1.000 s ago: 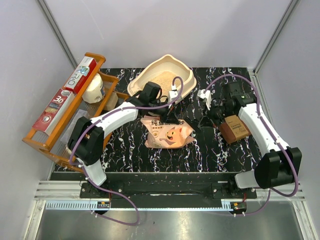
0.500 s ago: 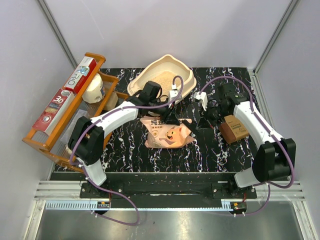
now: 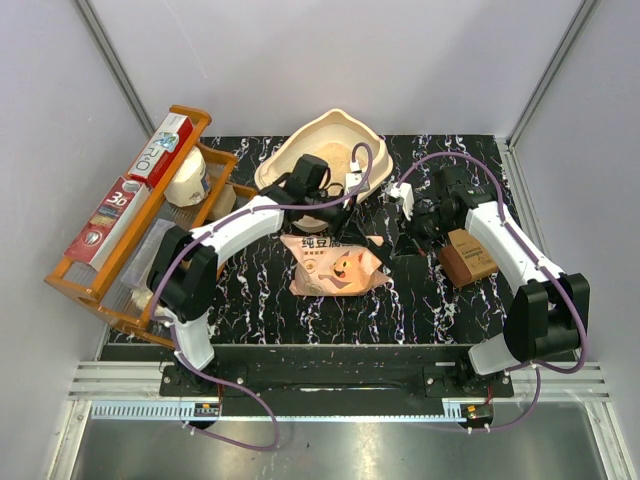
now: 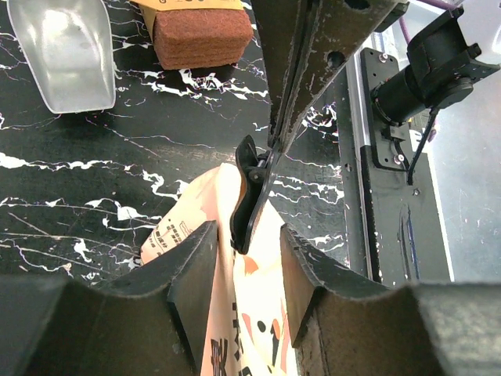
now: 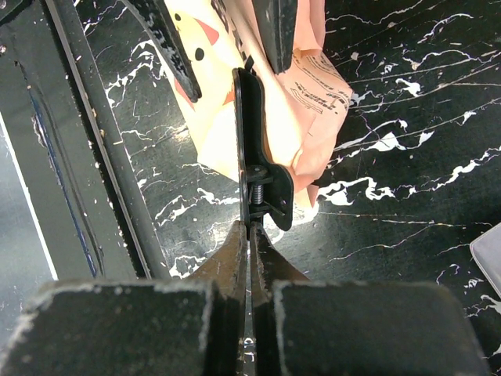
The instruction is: Fill the litter box with clean litter
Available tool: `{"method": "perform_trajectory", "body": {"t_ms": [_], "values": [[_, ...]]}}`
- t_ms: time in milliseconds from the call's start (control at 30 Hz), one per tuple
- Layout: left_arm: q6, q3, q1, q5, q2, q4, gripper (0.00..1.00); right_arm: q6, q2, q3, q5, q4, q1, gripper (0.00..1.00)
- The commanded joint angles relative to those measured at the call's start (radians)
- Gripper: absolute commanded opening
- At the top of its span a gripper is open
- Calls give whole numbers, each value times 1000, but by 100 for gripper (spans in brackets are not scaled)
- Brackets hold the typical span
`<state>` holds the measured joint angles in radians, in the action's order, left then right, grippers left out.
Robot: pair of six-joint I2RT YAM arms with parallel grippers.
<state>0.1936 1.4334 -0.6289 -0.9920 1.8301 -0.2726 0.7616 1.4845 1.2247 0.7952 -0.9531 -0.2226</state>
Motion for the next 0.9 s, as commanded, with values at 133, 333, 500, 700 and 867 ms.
{"method": "perform_trajectory", "body": {"t_ms": [133,333,500,700,867], "values": [[-17,32,-23,-57,31,76,38,-18,-27,18,-28,48,-9,0],[-20,32,-26,-63,40,85,14,-18,-29,16,-30,50,-9,0],[-5,30,-25,-62,34,79,0,-36,-32,18,-47,50,-8,13],[50,30,-26,-39,17,52,0,14,-128,-36,-50,17,23,52],[122,19,-35,-14,-11,47,0,28,-173,-88,-8,10,25,62]]}}
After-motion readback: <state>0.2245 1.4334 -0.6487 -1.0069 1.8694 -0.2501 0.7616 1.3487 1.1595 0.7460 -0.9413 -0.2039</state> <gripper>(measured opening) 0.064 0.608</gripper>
